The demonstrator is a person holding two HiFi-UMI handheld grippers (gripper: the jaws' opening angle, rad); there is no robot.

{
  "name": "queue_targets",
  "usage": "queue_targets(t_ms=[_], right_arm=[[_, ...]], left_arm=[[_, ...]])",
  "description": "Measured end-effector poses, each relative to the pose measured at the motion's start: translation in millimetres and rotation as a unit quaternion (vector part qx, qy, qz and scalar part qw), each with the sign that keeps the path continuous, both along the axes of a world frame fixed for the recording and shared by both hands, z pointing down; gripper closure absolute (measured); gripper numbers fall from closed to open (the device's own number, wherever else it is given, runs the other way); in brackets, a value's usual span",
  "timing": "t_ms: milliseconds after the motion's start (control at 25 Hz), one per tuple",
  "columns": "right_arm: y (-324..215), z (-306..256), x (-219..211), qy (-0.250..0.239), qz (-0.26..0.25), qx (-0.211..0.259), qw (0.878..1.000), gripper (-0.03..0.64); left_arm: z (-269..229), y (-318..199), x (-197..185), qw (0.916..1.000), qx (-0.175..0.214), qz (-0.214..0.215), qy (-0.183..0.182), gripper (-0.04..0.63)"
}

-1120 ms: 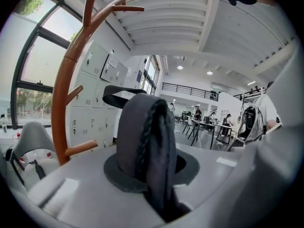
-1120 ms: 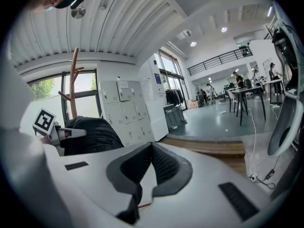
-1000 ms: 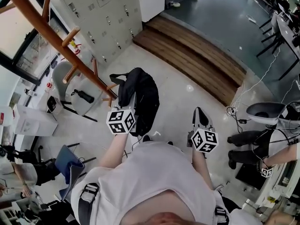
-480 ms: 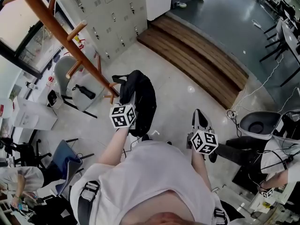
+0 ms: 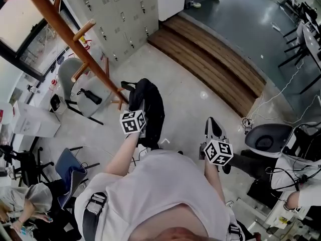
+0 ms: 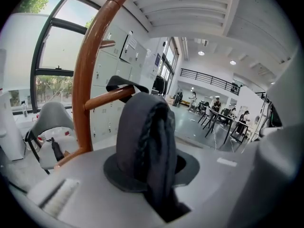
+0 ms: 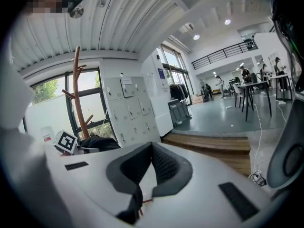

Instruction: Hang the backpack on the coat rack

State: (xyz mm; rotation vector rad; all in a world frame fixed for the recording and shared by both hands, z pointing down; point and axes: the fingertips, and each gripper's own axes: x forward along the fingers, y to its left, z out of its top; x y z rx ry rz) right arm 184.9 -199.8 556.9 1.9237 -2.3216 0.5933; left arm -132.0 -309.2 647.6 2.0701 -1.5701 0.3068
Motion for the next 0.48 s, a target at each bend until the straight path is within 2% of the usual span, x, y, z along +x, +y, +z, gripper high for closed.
queue_targets(t_ms=[240,480], right_arm=[[-1.9,3.4,0.1,0.0,-0.001,-0.007,1.0,0.609],[-3.1,5.1,-2.3,-0.001,-0.007,-0.01,1.0,0.609]], left_arm=[[27.0,0.0,-7.7,0.9996,-0.018,-0.011,-0.018,0.519],[42.0,7.5,-19.9,0.9988,-0.022,-0.042,-0.01,0.52]])
